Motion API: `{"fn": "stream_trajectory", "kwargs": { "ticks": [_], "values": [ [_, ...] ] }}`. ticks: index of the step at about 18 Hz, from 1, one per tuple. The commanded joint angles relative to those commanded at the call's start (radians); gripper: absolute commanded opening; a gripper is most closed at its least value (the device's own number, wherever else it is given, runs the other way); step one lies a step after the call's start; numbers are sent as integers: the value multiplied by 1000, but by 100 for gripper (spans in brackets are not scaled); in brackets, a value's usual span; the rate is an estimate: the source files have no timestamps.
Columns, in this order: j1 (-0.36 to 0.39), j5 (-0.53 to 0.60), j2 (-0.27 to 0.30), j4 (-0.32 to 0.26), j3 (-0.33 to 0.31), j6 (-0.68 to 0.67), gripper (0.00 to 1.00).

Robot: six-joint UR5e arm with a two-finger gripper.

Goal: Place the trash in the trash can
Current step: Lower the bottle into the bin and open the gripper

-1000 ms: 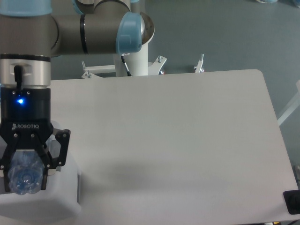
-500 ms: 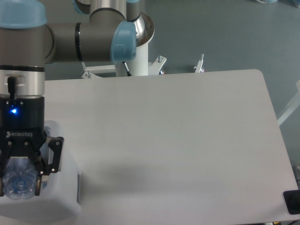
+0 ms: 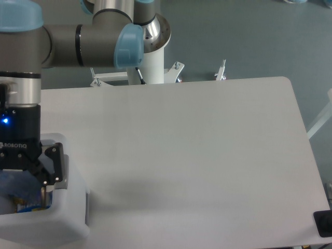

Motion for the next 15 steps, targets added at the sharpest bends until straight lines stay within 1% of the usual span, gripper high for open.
{"fn": "stream_trajectory", "kwargs": {
  "ticks": [3, 4, 5, 6, 7, 9, 12, 13, 14, 15],
  "values": [
    [72, 20, 5, -14, -6, 58, 100],
    [100, 35, 18, -20, -12, 90, 100],
    [123, 46, 32, -46, -29, 142, 100],
    [144, 51, 49, -79, -41, 222, 100],
    [163, 61, 73, -127, -49, 311, 100],
    [207, 77, 113, -260, -74, 475, 100],
    [249, 81, 155, -433, -77, 655, 100],
    [267, 101, 167, -487, -77, 710, 100],
    [284, 124, 176, -523, -78, 762, 100],
    [293, 132, 179, -535, -81, 792, 100]
  ]
}}
